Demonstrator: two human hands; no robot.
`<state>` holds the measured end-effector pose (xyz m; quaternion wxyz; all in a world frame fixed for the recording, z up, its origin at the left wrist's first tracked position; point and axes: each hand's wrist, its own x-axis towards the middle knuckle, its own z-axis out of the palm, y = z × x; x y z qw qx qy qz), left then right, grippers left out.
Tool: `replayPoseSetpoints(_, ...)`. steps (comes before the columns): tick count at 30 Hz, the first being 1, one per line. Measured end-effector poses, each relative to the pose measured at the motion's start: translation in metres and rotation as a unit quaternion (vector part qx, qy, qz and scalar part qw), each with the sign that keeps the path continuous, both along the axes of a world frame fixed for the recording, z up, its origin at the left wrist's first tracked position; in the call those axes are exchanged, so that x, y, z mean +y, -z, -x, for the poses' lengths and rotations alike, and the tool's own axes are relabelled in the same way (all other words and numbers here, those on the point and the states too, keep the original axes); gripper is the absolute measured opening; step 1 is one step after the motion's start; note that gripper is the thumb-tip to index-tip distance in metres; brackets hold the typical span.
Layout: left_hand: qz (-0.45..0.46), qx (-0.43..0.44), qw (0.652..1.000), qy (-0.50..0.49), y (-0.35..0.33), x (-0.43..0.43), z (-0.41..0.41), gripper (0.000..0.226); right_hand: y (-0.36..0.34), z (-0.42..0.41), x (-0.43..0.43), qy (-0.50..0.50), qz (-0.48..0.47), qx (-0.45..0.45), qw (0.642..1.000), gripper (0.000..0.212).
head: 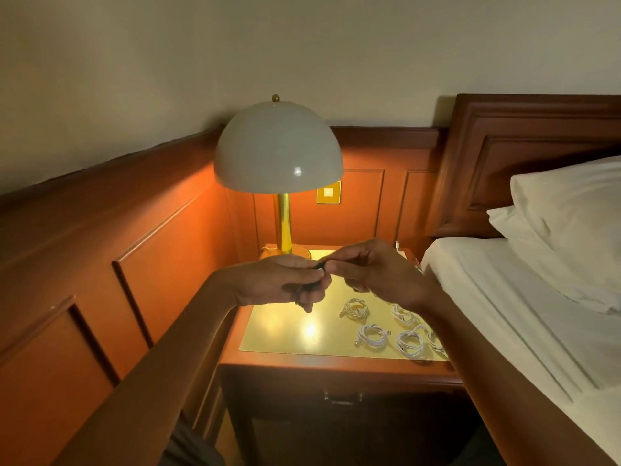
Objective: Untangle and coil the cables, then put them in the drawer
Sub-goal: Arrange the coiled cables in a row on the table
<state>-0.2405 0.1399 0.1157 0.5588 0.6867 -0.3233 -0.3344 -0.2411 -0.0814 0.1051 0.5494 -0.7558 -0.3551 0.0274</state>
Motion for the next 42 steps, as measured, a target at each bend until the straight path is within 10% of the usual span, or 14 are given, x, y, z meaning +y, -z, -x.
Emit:
replayPoseSetpoints(11, -0.036, -0.13, 0.983, -0.126, 0.015, -0.019, -0.013, 0.03, 0.019, -0.001, 0.004, 0.212, 0.025, -0.037, 0.976, 0.014)
replayPoseSetpoints(17, -0.075, -0.472, 0.847, -0.232, 0.04, -0.032, -0.005, 0.029, 0.015, 0.0, 0.001, 0.241, 0.02, -0.159, 0.957, 0.011)
replayPoseSetpoints(23, 0.017, -0.218, 0.968, -0.123, 0.024, -0.025, -0.01, 0.028, 0.013, 0.007, 0.002, 0.243, 0.012, -0.233, 0.941, 0.01)
replayPoseSetpoints(26, -0.031, -0.193, 0.974, -0.113, 0.016, -0.018, -0.019, 0.027, 0.015, 0.005, 0.001, 0.233, 0.028, -0.212, 0.949, 0.012)
replayPoseSetpoints(31, -0.115, -0.361, 0.91, -0.168, 0.024, -0.03, -0.018, 0.03, 0.01, -0.001, -0.004, 0.264, 0.038, -0.169, 0.949, 0.011)
replayPoseSetpoints(36, -0.171, -0.6, 0.759, -0.186, 0.033, -0.031, -0.011, 0.016, 0.004, -0.002, -0.015, 0.193, 0.048, -0.108, 0.974, 0.015)
replayPoseSetpoints(42, -0.151, -0.56, 0.798, -0.16, 0.031, -0.031, 0.001, 0.028, -0.024, -0.01, -0.04, 0.025, 0.137, -0.073, 0.988, 0.017)
